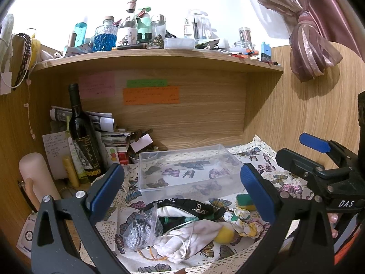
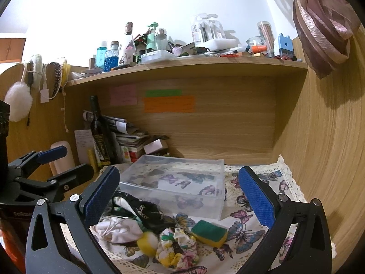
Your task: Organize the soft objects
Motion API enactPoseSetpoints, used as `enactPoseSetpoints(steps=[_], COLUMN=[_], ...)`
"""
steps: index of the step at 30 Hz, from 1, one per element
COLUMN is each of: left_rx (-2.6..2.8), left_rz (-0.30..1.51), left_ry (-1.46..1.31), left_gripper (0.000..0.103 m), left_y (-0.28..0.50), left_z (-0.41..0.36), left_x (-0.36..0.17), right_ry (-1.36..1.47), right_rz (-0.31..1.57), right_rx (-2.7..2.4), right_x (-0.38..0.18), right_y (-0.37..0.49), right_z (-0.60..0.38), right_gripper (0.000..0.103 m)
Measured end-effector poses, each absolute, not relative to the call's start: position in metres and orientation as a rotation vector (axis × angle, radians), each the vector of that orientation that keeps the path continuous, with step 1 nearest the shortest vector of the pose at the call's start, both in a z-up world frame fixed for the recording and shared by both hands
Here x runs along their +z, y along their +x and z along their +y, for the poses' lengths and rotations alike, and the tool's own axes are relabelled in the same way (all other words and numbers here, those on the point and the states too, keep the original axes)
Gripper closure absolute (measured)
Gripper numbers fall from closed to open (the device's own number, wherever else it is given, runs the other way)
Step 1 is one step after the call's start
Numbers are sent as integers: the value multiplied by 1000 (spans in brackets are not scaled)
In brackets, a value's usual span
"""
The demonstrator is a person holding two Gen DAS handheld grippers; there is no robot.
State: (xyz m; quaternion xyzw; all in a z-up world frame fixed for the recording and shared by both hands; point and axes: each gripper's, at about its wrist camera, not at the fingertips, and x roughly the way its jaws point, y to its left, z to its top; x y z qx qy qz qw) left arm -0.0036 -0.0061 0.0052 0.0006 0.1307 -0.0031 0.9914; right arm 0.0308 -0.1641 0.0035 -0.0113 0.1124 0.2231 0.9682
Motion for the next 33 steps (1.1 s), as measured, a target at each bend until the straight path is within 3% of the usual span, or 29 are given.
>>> enactPoseSetpoints(steps=[33], left_rx=[-1], left_rz=[248], left_ry=[-11], left_gripper=[0], left_y=[-5], left_z=[-4], left_x=[5], right_ry=[-21], right_rz=[220], right_rx=[485], right_x=[4], right_y=[31], right_z=[-161], right_gripper=[0])
